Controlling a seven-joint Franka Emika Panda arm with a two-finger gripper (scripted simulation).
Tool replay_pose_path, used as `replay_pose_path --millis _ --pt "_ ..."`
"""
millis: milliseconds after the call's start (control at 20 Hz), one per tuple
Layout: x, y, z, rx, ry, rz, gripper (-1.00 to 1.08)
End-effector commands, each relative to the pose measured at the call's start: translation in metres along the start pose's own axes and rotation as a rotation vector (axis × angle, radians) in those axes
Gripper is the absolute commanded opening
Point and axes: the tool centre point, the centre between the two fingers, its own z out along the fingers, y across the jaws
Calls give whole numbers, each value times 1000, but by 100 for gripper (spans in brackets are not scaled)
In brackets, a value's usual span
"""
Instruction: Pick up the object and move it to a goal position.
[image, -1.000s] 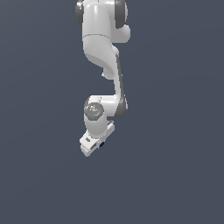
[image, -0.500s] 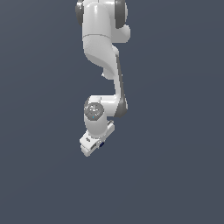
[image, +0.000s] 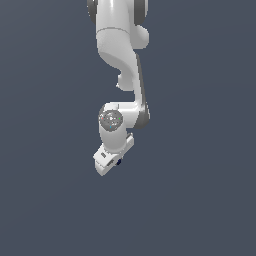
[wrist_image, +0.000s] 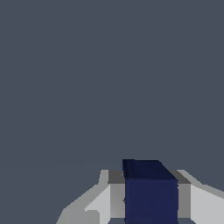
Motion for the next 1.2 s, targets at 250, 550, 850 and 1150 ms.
replay_pose_path --millis 250,550,850,1150 --pt "17 -26 -57 -1 0 -1 -100" --pt "36 -55 -122 -2 0 -1 -100" --pt "55 -84 -188 -2 -1 -2 -100" --pt "75 -110 -250 -2 0 -2 -100"
